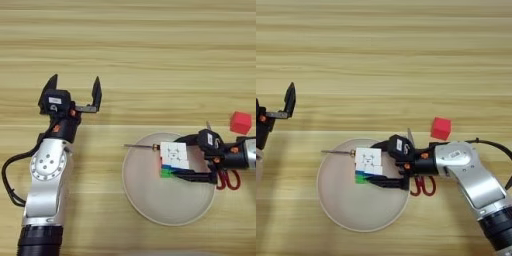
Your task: Move the objects on the table
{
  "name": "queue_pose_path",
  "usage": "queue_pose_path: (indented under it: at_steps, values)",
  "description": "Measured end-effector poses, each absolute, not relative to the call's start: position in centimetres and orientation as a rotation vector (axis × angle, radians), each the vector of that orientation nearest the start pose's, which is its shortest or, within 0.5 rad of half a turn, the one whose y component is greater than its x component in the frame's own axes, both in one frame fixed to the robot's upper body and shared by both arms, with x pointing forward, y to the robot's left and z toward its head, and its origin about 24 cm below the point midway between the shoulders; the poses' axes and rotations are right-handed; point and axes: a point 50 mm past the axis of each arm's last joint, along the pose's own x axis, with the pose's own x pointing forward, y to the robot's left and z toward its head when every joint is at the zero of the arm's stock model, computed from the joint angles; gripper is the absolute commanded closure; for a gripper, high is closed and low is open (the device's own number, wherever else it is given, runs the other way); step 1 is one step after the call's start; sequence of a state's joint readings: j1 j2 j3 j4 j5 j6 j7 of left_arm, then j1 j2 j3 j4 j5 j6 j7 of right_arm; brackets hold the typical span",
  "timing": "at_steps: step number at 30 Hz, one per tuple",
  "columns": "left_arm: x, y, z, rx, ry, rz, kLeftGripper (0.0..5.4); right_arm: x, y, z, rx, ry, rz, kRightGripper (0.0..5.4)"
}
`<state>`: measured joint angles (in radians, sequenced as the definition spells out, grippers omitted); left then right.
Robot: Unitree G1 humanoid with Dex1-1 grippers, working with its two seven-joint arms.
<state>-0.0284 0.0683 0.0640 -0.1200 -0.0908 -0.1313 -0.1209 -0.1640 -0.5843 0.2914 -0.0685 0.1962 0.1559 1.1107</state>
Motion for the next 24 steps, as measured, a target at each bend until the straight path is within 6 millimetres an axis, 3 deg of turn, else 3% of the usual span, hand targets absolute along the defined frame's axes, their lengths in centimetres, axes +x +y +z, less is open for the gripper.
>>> queue_pose_path:
  at_steps: [13, 15, 21, 24]
  values:
    - [25.5, 16.8, 9.1, 0.000, -0.284, -0.073, 0.00, 23.9, -15.1, 6.9, -0.331, 0.249, 1.349, 2.07]
    - [25.5, 16.8, 9.1, 0.000, -0.284, -0.072, 0.00, 24.2, -15.3, 7.5, -0.300, 0.231, 1.332, 2.07]
    - [25.5, 16.8, 9.1, 0.000, -0.284, -0.072, 0.00, 26.5, -16.9, 11.6, -0.255, 0.088, 1.193, 2.07]
    - [25.5, 16.8, 9.0, 0.000, -0.284, -0.072, 0.00, 27.2, -17.4, 12.5, -0.249, 0.071, 1.145, 2.07]
